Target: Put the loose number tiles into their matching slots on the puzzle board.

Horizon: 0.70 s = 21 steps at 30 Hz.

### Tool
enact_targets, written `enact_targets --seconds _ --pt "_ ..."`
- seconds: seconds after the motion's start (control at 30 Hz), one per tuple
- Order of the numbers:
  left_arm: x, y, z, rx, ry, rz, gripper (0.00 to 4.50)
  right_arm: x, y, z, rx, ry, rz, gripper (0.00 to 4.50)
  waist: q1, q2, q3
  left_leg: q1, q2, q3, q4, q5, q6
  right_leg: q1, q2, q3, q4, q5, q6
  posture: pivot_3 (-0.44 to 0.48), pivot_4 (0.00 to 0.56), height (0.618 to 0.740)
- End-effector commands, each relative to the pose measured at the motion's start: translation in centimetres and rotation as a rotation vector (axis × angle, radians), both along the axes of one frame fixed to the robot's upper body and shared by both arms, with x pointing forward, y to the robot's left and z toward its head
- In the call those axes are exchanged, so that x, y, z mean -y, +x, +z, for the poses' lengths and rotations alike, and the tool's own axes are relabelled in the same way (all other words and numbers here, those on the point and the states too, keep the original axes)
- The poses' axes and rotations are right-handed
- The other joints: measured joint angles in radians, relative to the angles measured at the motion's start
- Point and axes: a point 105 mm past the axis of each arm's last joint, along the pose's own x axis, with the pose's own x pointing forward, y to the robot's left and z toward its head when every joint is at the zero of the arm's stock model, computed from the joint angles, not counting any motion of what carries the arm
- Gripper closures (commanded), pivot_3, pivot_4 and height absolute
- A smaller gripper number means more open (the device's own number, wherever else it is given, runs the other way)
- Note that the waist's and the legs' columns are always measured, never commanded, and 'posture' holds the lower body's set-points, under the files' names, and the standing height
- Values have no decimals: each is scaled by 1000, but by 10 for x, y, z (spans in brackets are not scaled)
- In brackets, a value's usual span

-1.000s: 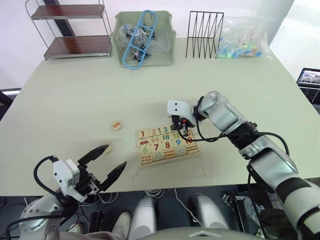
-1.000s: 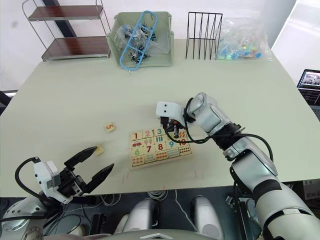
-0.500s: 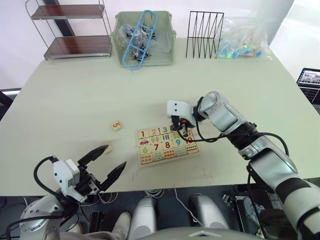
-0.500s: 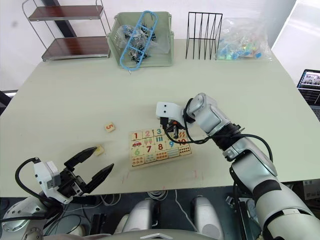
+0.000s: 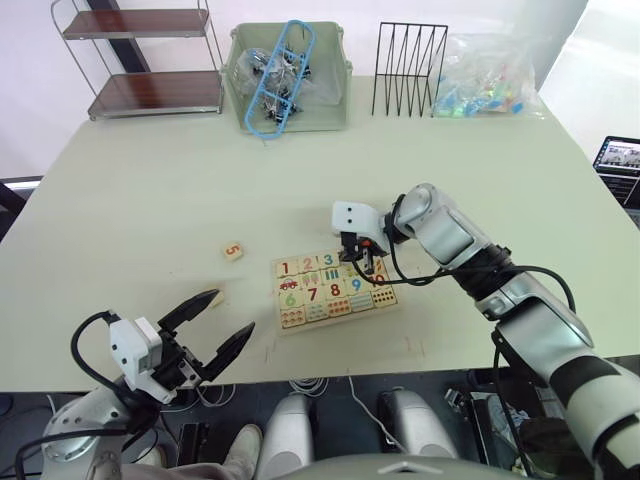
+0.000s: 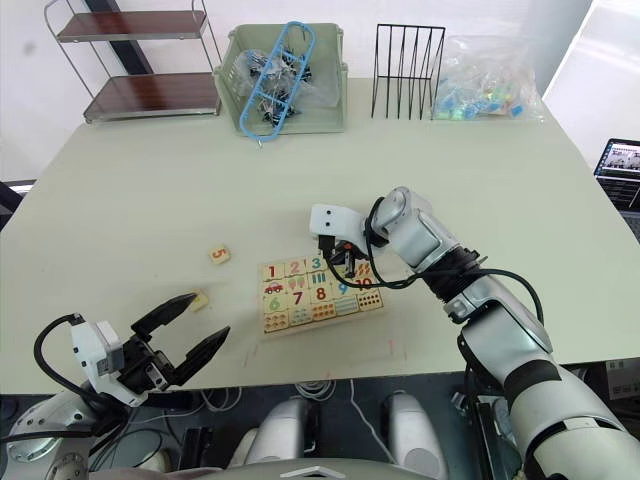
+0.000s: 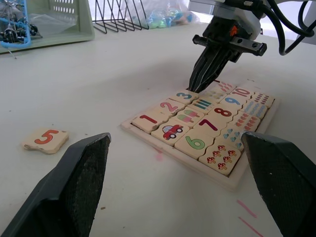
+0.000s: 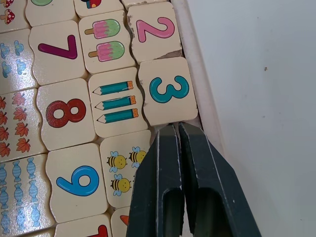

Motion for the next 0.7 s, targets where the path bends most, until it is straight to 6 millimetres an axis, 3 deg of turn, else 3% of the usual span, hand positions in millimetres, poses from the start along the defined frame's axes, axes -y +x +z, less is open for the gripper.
enact_targets --seconds 0.03,0.47,0.7 --pt "3 0 8 29 6 -18 0 -4 -2 7 31 16 27 4406 0 0 0 0 0 0 0 0 0 0 0 0 0 0 0 0 150 740" --pt "2 1 9 27 15 -20 0 5 -1 15 38 37 12 4406 0 0 0 0 0 0 0 0 0 0 0 0 0 0 0 0 150 740" --pt "-9 4 11 29 40 4 0 21 -1 32 54 155 -73 4406 2 0 0 0 0 0 0 0 0 0 0 0 0 0 0 0 150 740"
